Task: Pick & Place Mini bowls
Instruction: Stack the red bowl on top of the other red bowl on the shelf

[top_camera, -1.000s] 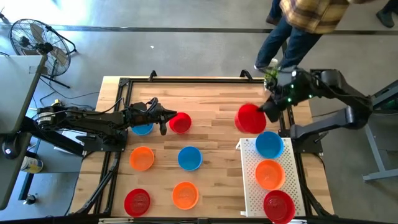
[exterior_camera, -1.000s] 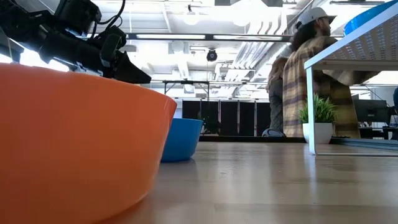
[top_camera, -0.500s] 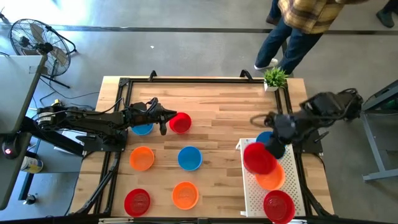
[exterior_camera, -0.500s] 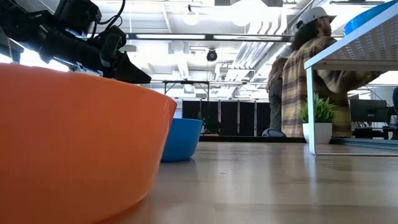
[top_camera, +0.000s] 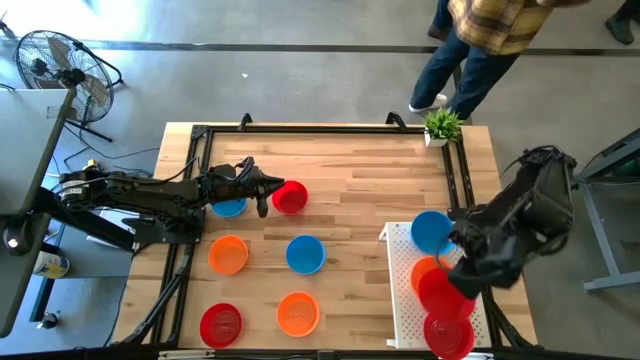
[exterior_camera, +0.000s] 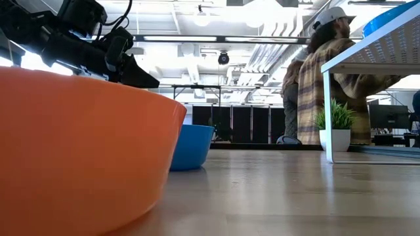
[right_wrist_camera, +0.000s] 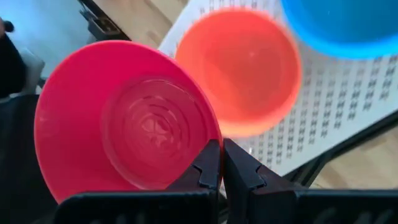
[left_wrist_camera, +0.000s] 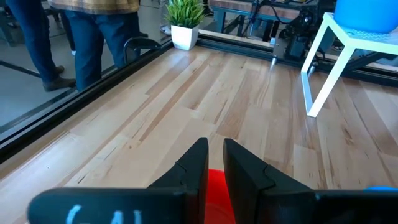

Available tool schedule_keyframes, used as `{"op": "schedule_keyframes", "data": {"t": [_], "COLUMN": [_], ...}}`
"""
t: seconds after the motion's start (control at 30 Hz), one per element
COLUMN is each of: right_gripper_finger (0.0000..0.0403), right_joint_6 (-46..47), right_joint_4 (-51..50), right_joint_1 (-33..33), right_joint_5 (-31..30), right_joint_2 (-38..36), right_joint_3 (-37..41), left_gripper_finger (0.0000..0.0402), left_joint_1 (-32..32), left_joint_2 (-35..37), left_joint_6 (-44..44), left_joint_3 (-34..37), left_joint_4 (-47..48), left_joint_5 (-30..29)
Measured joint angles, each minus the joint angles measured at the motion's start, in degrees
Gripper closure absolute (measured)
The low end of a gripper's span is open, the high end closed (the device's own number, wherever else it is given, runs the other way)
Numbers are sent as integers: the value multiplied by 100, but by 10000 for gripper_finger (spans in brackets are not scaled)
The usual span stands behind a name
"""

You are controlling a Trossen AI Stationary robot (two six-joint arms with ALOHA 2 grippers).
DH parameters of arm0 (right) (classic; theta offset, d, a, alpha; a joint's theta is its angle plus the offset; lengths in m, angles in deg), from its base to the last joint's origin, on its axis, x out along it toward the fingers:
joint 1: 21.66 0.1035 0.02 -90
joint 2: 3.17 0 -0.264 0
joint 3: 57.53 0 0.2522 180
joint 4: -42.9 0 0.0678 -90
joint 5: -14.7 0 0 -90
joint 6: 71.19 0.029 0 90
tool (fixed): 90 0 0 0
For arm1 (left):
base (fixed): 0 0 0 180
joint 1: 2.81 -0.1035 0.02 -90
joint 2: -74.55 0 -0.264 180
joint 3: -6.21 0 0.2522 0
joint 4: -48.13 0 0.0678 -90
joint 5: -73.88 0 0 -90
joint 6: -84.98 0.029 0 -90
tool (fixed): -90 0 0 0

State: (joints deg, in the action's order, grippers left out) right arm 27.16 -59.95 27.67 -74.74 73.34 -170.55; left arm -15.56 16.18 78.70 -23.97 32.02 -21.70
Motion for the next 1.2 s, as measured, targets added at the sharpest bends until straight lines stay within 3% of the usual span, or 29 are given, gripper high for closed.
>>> {"op": "schedule_keyframes", "data": {"t": [0.2, 0.47, 0.8, 1.2], "right_gripper_finger": [402, 402, 402, 399], "right_joint_6": [689, 825, 424, 185], "right_joint_4": [264, 241, -20, -53], "right_joint_1": [715, 1310, 1533, 1533], "right_joint_5": [-26, -187, -660, -752], "right_joint_2": [318, 787, 1119, 1328], "right_joint_3": [0, 0, 2, 5], "left_gripper_finger": [356, 356, 356, 356], "left_joint_1": [0, 0, 2, 2], "left_joint_2": [0, 0, 0, 0], "left_joint_6": [0, 0, -2, -4], "left_joint_3": [0, 0, 0, 0], "left_joint_4": [-2, -55, -54, -44], "left_joint_5": [0, 0, 0, 0]}}
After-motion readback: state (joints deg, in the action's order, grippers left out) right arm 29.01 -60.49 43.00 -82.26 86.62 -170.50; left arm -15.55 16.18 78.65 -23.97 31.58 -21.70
